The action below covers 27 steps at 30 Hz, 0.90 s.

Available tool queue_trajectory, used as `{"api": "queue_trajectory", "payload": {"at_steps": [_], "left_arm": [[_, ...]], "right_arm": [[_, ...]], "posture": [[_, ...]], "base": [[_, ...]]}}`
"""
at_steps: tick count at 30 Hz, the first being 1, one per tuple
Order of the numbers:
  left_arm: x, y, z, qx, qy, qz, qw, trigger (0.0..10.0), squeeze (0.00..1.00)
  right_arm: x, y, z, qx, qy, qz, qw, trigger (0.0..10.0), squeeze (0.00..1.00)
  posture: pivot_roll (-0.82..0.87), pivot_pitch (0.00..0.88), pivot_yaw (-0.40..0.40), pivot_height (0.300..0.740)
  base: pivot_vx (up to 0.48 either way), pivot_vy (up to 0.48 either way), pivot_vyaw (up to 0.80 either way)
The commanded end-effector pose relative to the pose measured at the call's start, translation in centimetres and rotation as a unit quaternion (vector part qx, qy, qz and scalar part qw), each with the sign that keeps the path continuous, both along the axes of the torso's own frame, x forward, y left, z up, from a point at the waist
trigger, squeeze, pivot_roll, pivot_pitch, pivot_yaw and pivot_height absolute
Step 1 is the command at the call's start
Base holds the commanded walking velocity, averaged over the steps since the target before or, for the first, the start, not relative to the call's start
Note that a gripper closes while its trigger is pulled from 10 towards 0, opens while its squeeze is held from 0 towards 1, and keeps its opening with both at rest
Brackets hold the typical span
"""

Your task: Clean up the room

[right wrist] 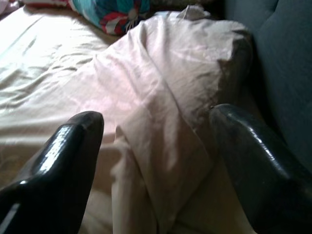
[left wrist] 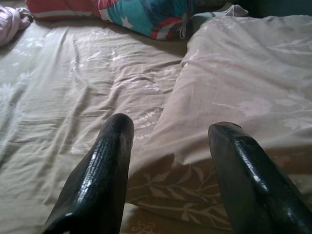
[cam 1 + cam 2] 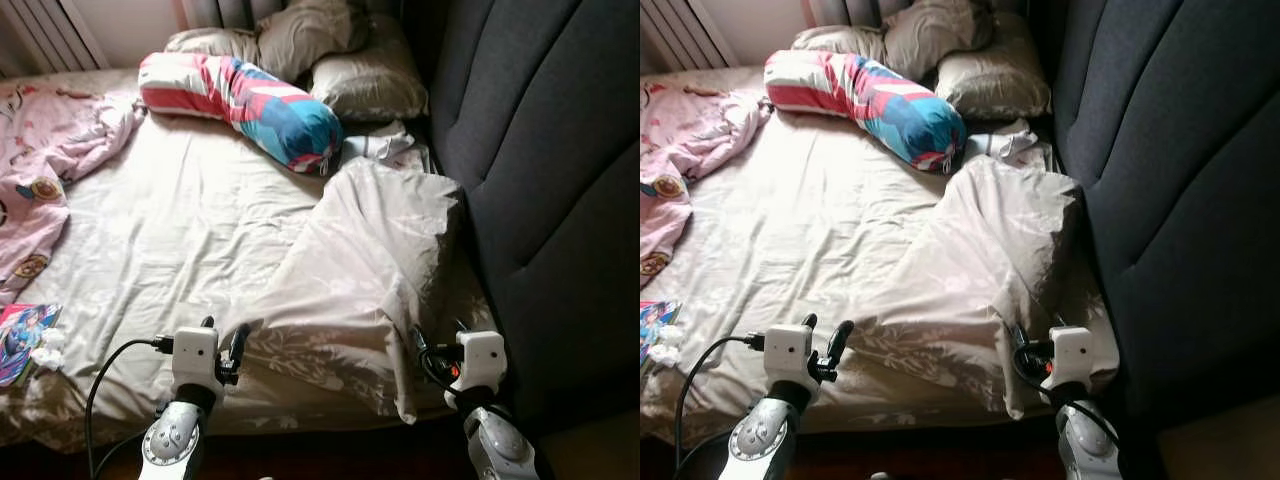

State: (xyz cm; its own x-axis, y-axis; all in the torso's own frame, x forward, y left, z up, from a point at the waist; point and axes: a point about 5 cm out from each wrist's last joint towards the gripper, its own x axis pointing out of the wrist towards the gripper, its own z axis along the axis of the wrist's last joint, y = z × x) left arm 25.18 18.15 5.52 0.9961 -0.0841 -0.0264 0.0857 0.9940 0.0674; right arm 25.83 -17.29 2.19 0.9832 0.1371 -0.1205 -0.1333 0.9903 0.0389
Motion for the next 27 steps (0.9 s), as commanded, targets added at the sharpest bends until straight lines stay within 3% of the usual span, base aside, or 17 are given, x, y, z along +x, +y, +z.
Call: {"api": "queue_trajectory", "payload": {"at_steps": [1,13,18,27], "left_arm": [[-0.3,0.3,-0.4,0.000,0.015,0.004,1.000,10.0,0.00],[-0.2,0.2,-0.3,0.003,0.016,-0.001,1.000,10.0,0.00],[-0.2,0.1,-0.2,0.004,0.017,-0.006,1.000,10.0,0.00],[0.1,0.0,0.1,0.004,0.015,-0.013,1.000,10.0,0.00]], "right_arm": [[-0.4,0.1,-0.4,0.002,0.013,0.002,1.000,10.0,0.00],[-0.5,0.4,-1.2,0.006,0.037,0.004,0.999,10.0,0.00],[-0.1,0.5,-1.5,0.005,0.045,0.008,0.999,10.0,0.00],[1.9,1.3,-0.7,0.018,0.051,0.027,0.998,10.0,0.00]], "posture": [[-0.10,0.177,0.035,0.710],[-0.09,0.174,0.040,0.640],[-0.08,0.172,0.043,0.640],[-0.07,0.164,0.052,0.640]], "base": [[0.000,0.000,0.00],[0.000,0.000,0.00],[0.000,0.000,0.00],[0.000,0.000,0.00]]}}
